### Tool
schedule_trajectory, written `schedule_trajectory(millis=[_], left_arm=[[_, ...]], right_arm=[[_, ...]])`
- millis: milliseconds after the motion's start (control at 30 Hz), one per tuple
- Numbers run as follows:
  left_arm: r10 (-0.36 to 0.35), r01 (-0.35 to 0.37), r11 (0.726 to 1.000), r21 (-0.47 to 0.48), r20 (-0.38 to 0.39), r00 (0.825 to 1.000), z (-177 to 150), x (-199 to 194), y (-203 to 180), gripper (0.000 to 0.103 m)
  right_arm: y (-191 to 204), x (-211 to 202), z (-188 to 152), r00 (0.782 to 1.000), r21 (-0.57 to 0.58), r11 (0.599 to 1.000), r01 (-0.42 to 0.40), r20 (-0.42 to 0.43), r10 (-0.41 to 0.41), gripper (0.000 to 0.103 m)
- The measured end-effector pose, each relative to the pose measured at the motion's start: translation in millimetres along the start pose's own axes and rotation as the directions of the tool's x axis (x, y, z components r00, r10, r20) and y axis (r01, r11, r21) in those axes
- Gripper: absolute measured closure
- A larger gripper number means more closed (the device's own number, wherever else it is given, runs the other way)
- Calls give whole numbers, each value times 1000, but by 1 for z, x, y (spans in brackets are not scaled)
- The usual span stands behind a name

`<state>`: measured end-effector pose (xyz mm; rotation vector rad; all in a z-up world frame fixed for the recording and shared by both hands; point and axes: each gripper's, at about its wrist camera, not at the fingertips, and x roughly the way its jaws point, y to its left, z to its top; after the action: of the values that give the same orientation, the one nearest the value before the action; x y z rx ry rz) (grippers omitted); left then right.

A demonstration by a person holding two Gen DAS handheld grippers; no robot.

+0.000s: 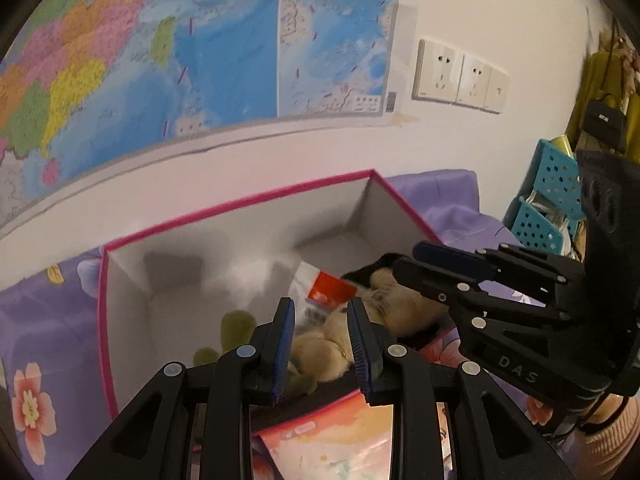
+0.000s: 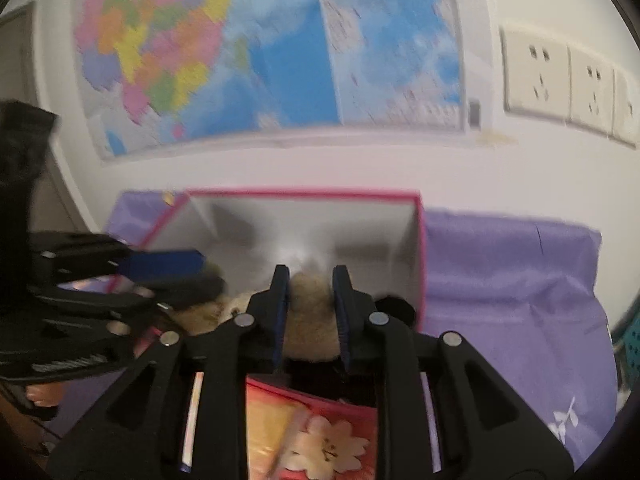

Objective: Organize soft objects
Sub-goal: 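Lower the teddy bear into the box and open the left gripper, then grasp the white barcode packet with the left gripper and lift it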

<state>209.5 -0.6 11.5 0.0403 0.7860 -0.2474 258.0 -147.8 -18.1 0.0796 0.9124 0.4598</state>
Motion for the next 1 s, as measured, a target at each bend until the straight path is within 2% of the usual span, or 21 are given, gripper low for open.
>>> schedule_trajectory(millis=[167, 333, 400, 667, 767, 867, 1000], left_arm=[[-2, 2, 1000, 30, 17, 1000, -13, -9, -4, 75], [-51, 50, 999, 20, 36, 998, -22, -25, -2, 72], [-72, 71, 997, 18, 57, 996, -26, -36, -2, 67], [-162, 156, 986, 52, 131, 978, -54, -91, -8, 58], [-193, 186, 981, 61, 122, 974, -69, -102, -10, 57], [-193, 186, 980, 74, 104, 976, -85, -107, -13, 56], [-212, 208, 975, 76, 51, 976, -111, -107, -16, 56]], right_arm=[[-7, -12, -13, 1000, 8, 1000, 11, -5, -11, 71], [-9, -37, -20, 1000, 30, 999, -24, 13, 24, 68], [-8, -50, -23, 998, 45, 997, -55, 23, 54, 62], [2, -94, -35, 982, 84, 979, -188, 26, 186, 62], [10, -114, -41, 973, 72, 970, -232, 30, 231, 61], [16, -133, -51, 961, 72, 958, -278, 29, 276, 60], [24, -151, -71, 955, 70, 953, -295, -6, 296, 59]])
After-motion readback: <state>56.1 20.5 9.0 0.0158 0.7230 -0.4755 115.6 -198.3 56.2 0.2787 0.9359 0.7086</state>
